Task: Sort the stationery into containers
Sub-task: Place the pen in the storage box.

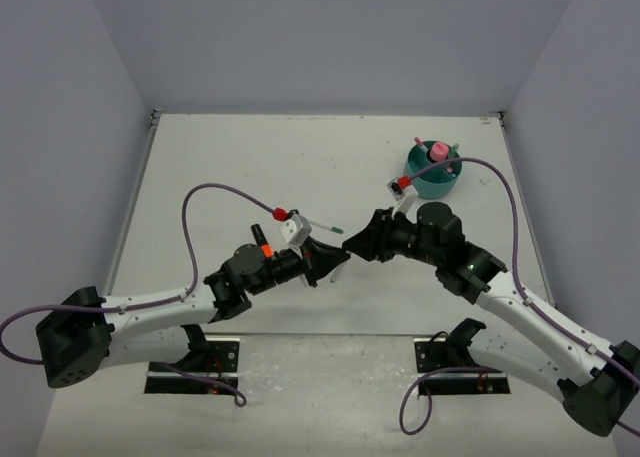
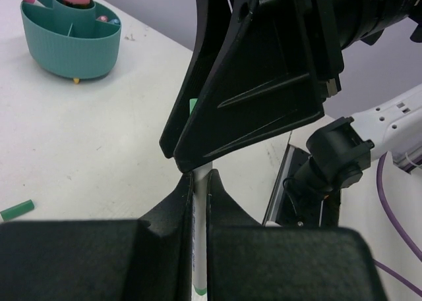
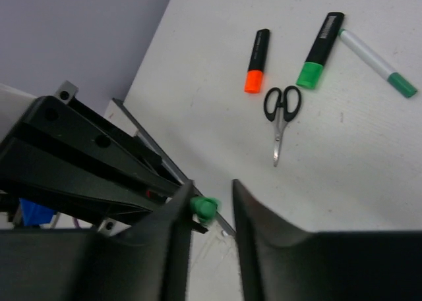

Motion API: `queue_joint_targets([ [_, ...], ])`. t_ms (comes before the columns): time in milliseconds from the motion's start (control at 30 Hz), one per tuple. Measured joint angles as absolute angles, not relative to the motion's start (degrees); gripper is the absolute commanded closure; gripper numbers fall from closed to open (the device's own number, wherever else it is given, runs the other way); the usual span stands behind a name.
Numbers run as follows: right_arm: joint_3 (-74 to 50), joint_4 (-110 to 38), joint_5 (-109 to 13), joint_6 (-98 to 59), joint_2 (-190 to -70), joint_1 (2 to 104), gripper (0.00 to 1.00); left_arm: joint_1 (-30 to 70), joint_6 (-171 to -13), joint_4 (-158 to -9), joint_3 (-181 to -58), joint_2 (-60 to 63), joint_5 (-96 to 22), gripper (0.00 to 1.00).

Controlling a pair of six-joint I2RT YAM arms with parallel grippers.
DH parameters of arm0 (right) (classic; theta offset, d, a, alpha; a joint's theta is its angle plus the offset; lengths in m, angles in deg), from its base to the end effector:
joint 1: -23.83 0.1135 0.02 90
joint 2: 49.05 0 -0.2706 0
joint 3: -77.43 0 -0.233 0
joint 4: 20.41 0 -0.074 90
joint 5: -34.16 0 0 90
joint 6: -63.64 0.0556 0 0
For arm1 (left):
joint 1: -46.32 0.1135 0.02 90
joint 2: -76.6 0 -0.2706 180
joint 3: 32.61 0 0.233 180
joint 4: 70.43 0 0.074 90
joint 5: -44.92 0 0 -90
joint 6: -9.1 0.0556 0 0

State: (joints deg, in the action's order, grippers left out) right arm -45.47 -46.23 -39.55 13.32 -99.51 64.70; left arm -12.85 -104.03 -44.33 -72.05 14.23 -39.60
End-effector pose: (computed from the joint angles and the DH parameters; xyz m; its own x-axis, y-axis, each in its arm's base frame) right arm 0.1406 0.1423 0.3073 -0.7201 0.1873 -0.6681 -0.4789 0.5625 0.6740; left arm 0.1175 -0.2073 0.2696 -0.3289 -0.2119 -0.9203 0.8421 0.3752 -0.3874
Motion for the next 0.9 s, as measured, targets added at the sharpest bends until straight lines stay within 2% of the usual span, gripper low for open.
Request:
queue_joint_targets([
  [67,-45.38,-45.70,-39.26,13.26,-99.51,64.81,1.00,-12.83,-104.01,-44.27,-72.05,14.22,-39.60,0.98],
  [100,-45.34,-45.52,-39.14,13.23,-99.51,64.86,1.00,-12.83,-103.99,-44.22,-72.05,14.21,-39.70,0.85],
  [133,-45.34,-45.40,-38.99,13.22,-99.51,64.85,1.00,-12.83,-103.97,-44.19,-72.09,14.21,-39.96,0.69],
  [167,-45.34,-45.29,-38.84,13.20,-99.51,64.80,1.00,-12.84,-104.08,-44.32,-72.22,14.21,-40.32,0.32],
  [200,-45.34,-45.13,-38.83,13.13,-99.51,64.82,1.00,-12.85,-104.26,-44.57,-72.40,14.15,-40.82,0.12],
  [233,-45.34,-45.11,-38.98,12.98,-99.44,64.82,1.00,-12.86,-104.23,-45.63,-73.04,14.01,-41.73,0.00],
  [333,-44.60,-46.27,-43.05,11.85,-99.32,64.87,1.00,-12.94,-105.39,-51.47,-76.95,13.03,-46.45,0.00],
  [467,-38.92,-52.87,-57.88,8.72,-101.13,63.92,1.00,-12.97,-109.45,-66.68,-84.82,12.86,-57.21,0.00],
  [600,-30.29,-56.29,-72.18,5.26,-106.48,56.34,1.00,-12.86,-115.04,-82.46,-89.02,15.86,-66.42,0.00],
  [733,-22.68,-53.21,-84.02,0.34,-114.93,48.02,1.00,-12.83,-117.44,-92.40,-88.88,22.51,-68.11,0.00],
  [900,-13.93,-47.68,-89.78,-5.13,-128.18,40.89,1.00,-12.83,-117.81,-95.37,-86.60,28.95,-65.95,0.00],
])
